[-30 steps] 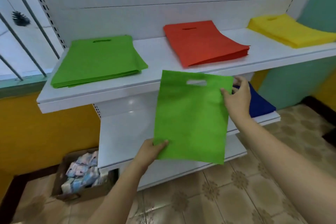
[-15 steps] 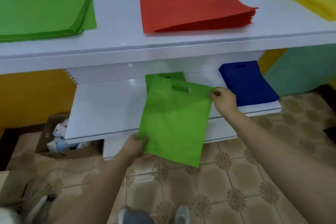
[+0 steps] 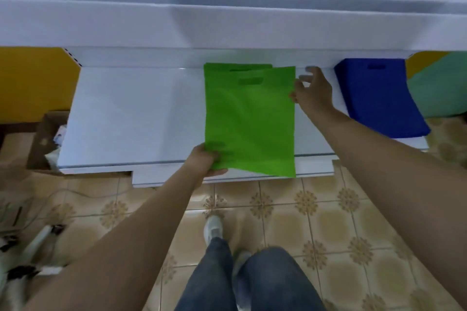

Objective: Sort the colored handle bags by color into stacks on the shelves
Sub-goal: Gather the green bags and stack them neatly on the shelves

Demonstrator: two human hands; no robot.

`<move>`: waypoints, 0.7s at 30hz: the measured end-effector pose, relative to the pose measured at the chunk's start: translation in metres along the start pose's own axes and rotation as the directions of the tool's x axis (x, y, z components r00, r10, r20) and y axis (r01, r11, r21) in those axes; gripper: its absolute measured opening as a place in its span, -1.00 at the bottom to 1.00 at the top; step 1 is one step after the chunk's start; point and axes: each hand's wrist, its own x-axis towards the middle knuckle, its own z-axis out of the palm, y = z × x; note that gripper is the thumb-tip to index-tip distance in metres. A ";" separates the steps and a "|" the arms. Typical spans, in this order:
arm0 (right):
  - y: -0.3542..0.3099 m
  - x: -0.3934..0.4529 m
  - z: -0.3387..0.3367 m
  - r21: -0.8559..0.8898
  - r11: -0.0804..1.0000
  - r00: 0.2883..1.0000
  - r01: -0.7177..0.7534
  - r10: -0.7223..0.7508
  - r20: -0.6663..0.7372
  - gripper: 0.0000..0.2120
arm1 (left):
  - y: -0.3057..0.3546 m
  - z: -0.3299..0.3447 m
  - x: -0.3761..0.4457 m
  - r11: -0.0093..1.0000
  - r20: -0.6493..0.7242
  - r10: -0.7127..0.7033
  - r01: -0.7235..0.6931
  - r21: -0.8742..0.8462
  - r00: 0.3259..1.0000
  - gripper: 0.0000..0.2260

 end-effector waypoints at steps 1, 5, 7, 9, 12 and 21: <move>0.001 0.007 0.005 -0.002 1.000 0.999 0.026 -0.027 -0.018 -0.60 | 0.008 0.002 0.014 1.000 0.003 0.012 -0.012 -0.012 1.000 -0.77; 0.032 0.020 0.028 -0.266 0.964 0.995 0.012 0.015 0.099 -0.48 | 0.049 0.017 0.064 0.998 -0.081 0.019 -0.024 -0.065 0.997 -0.73; 0.056 0.019 0.038 -0.377 0.926 0.971 -0.029 0.116 0.210 -0.41 | 0.059 0.025 0.079 0.997 -0.120 -0.029 0.020 -0.071 0.992 -0.73; 0.078 0.015 0.046 -0.428 0.900 0.931 -0.080 0.220 0.289 -0.36 | 0.058 0.029 0.089 0.998 -0.140 -0.057 0.051 -0.045 0.989 -0.74; 0.102 0.007 0.056 -0.445 0.885 0.886 -0.136 0.310 0.345 -0.45 | 0.046 0.030 0.093 0.975 -0.192 0.048 -0.004 0.223 0.980 -0.76; 0.114 0.016 0.082 -0.369 0.928 0.916 -0.049 0.189 0.355 -0.56 | 0.010 0.030 0.098 0.602 -0.212 0.443 -0.114 0.790 0.871 -0.67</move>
